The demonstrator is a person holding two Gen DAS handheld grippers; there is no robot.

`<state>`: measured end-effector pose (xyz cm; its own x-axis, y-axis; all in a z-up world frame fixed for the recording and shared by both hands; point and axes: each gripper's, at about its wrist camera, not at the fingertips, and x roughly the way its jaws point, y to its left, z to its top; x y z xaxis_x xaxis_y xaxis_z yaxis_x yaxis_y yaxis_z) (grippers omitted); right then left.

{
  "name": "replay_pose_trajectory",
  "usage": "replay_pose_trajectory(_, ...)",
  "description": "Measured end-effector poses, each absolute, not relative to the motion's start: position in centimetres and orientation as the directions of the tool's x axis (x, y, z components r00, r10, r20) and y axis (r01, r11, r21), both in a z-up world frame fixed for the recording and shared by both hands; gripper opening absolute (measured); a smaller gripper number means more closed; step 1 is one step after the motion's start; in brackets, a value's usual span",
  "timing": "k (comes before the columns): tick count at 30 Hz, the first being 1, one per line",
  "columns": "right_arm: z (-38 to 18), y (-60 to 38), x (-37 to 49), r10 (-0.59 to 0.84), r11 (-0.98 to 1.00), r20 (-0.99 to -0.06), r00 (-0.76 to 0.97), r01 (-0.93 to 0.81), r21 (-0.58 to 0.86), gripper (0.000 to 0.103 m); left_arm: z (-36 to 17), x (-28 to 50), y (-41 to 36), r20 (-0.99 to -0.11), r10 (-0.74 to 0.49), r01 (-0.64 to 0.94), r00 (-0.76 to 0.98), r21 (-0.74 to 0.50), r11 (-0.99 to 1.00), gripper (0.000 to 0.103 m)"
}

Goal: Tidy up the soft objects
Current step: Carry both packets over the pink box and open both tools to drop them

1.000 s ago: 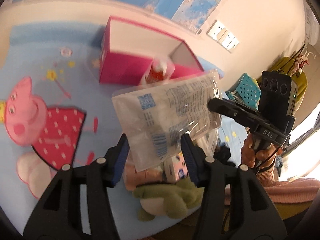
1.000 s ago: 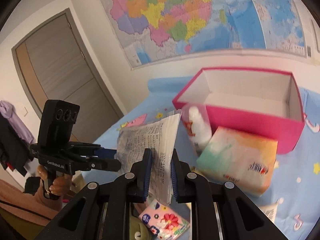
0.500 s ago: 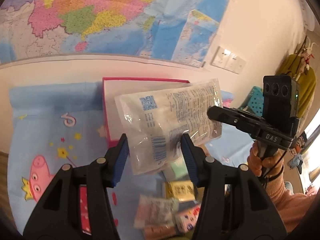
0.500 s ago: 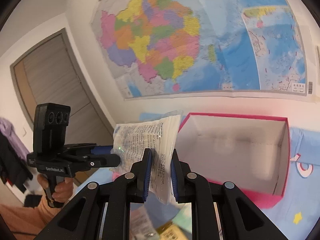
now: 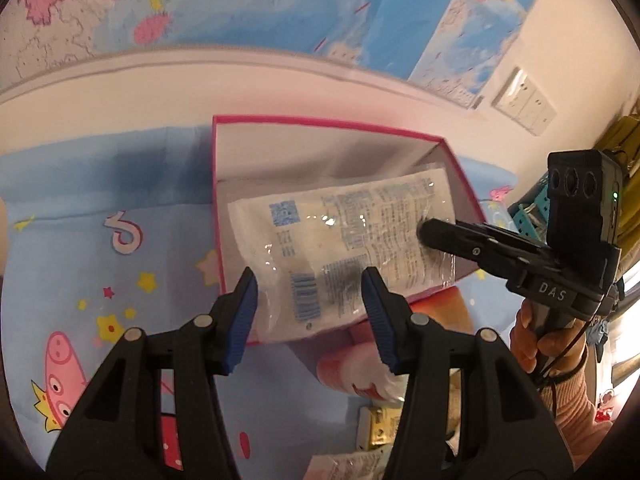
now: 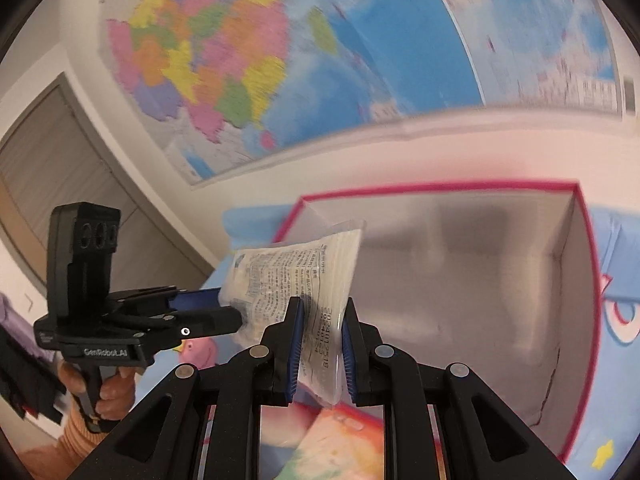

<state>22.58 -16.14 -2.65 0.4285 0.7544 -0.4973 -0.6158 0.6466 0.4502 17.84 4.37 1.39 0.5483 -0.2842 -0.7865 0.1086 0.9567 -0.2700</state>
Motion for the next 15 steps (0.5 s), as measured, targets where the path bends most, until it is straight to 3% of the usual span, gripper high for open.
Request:
replay_pose_trajectory(3,-4.1,-15.7,24.2,0.737,0.665,-0.541,0.406,-0.582,0.468,0.022,0.7,18.6,4.5,-0.796,-0.282,0.085,0.535,-0.282,0.956,0.054)
replay_pose_trajectory(7,-5.3,-14.7,25.6,0.665,0.731,-0.623,0.413,-0.532,0.427,0.039,1.0,18.9,4.5,-0.791,-0.263,0.069,0.553,-0.271,0.960,0.054)
replay_pose_trajectory(10,-5.8,-14.1,26.2,0.610,0.771,-0.664,0.432,-0.515,0.374,0.045,1.4,18.6,4.3,-0.779,-0.251,0.070,0.575,-0.259,0.963,0.054)
replay_pose_trajectory(15,-6.2,-14.6,25.9,0.613,0.771,-0.666,0.426,-0.507,0.385,0.047,2.1,17.0,4.2,-0.758,-0.221,0.073,0.614,-0.224,0.972,0.054)
